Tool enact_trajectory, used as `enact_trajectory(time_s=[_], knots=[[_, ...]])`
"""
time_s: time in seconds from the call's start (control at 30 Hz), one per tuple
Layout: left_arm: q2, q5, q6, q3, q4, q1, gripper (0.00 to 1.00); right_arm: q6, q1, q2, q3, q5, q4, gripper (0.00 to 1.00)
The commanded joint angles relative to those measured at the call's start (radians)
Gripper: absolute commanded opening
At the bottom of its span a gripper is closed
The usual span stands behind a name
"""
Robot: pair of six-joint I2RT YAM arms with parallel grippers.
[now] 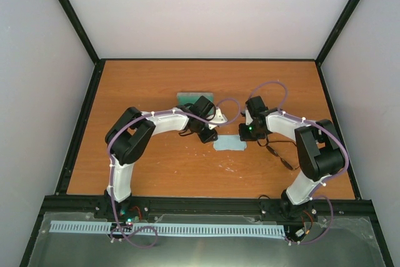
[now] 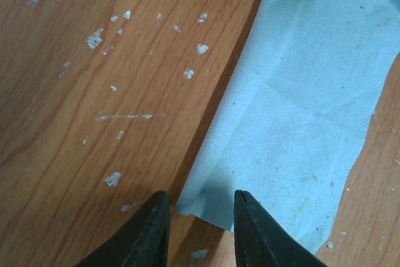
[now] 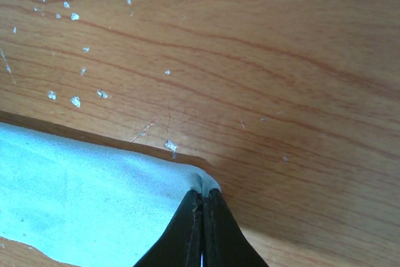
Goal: Organize the sunglasses
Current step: Pick up the glasses cleaning cloth from the center of the board.
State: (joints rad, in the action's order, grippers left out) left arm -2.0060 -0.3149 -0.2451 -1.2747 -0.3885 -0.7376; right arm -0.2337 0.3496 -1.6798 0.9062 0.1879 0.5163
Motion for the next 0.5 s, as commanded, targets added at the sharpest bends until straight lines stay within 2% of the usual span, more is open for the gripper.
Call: enact_trajectory(time_s=[0.0,0.3,0.47], knots=[[-0.027,-0.01,-0.014,-0.024,0.003,-0.009,0.28,-0.01,0.008,0.002,-0.016,-0.022,0.027,0.03],[-0.015,-0.02,-0.014,-0.015,-0.005,-0.02,0.02,-0.011,0.007,0.005,-0.009,-0.018,0.028,0.03],[0.0,-0.014,-0.013,-0.006,-0.006,-0.023,0.01,-0.017,0.008,0.01,-0.013,-0.011,0.019,0.03]])
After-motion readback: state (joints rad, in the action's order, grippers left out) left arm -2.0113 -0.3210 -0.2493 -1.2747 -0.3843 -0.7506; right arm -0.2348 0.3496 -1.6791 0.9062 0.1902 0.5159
